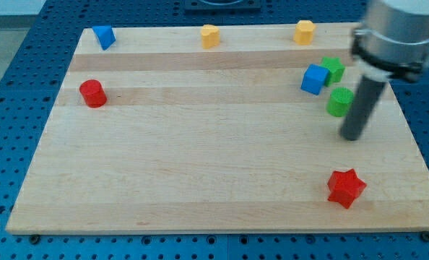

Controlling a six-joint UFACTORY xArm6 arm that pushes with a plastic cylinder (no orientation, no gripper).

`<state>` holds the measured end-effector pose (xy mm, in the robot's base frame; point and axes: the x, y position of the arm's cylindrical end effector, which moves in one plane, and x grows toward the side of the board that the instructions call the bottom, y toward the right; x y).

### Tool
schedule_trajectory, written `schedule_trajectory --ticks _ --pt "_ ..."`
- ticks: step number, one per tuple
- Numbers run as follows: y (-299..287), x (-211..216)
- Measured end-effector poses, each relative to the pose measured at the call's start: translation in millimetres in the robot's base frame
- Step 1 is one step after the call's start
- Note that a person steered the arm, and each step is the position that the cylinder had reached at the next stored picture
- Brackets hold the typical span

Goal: Slightly move the green star into the cube

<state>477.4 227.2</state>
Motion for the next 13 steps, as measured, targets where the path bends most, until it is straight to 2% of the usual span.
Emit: schedule_trajectory --ticks 1,2,3,4,5,7,13 --pt "84 -14" --pt "113 -56" --pt "98 -104" --pt "79 -122" --pt "76 -124" --pt "-1 -138" --pt "-19 -138"
